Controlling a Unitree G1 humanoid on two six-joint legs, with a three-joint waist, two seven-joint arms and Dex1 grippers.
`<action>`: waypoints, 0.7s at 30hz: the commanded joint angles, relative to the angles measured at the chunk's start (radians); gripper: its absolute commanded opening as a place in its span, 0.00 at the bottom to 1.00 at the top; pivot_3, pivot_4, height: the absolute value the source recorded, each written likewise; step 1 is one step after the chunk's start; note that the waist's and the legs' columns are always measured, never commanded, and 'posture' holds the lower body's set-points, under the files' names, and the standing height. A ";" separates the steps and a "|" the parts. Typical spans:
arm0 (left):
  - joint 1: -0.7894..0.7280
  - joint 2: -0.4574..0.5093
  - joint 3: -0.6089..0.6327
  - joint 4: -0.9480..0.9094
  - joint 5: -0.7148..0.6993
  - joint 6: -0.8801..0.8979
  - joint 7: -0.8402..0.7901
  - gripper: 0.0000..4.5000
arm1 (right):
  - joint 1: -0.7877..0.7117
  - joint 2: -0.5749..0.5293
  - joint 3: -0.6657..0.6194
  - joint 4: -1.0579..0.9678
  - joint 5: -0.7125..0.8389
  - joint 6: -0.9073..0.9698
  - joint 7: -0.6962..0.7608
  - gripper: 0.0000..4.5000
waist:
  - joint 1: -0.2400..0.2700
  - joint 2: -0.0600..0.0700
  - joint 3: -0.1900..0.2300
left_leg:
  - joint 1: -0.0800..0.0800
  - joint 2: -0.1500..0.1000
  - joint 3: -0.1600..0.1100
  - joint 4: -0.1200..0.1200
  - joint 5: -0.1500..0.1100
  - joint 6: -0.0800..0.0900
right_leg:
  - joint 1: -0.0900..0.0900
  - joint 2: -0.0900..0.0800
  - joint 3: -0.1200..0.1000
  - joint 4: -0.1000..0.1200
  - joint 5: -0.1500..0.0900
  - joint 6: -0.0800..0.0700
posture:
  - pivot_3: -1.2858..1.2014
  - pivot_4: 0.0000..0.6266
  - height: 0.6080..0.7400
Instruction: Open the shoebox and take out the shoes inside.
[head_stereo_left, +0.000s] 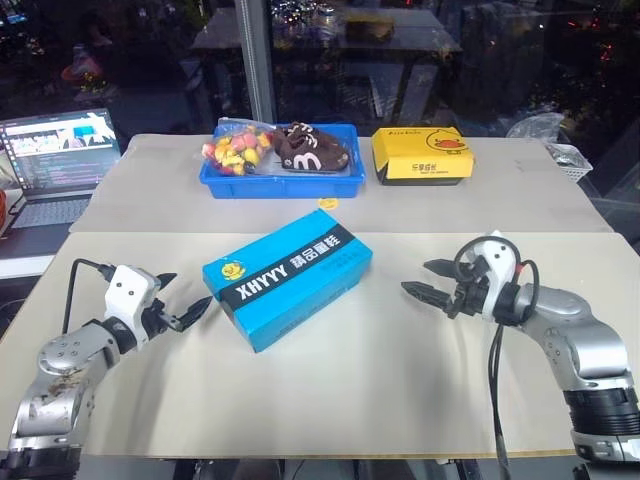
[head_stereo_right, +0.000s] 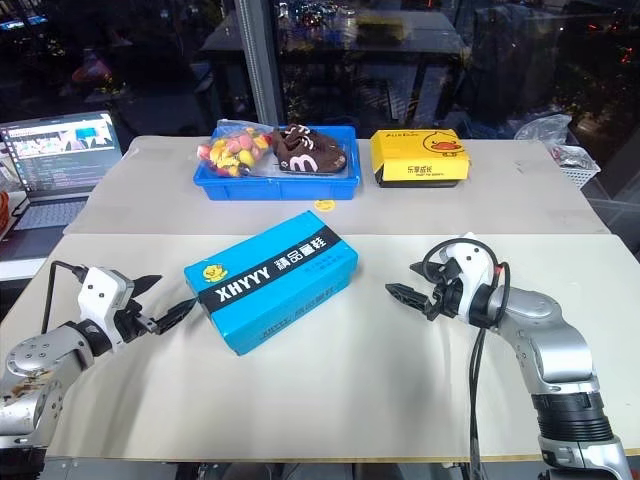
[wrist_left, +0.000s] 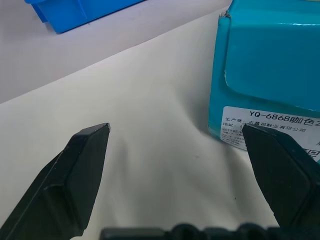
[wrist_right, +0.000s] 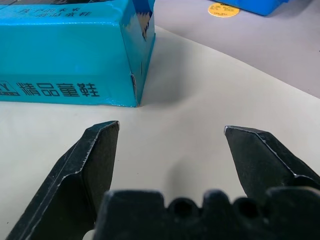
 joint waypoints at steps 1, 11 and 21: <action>-0.007 0.010 0.036 -0.001 0.005 -0.038 0.003 1.00 | -0.009 -0.028 -0.006 -0.023 -0.002 -0.014 0.026 0.91 | 0.000 0.000 0.000 | 0.000 0.000 0.000 0.000 0.000 0.000 | 0.000 0.000 0.000 0.000 0.000 0.000 | 0.52 0.24 1.00; -0.121 0.053 0.050 0.137 0.009 -0.118 -0.068 1.00 | -0.044 -0.080 -0.001 -0.105 0.038 0.055 0.063 0.91 | 0.000 0.000 0.000 | 0.000 0.001 0.000 0.001 0.000 0.000 | 0.000 0.001 0.001 0.000 0.001 0.001 | 0.52 0.24 1.00; -0.184 0.097 -0.076 0.286 0.130 -0.232 -0.172 0.84 | 0.012 -0.072 0.004 -0.241 0.099 0.179 0.039 0.79 | 0.001 0.000 0.000 | 0.000 0.001 0.000 0.002 0.000 0.000 | 0.000 0.001 0.001 0.000 0.001 0.000 | 0.52 0.24 1.00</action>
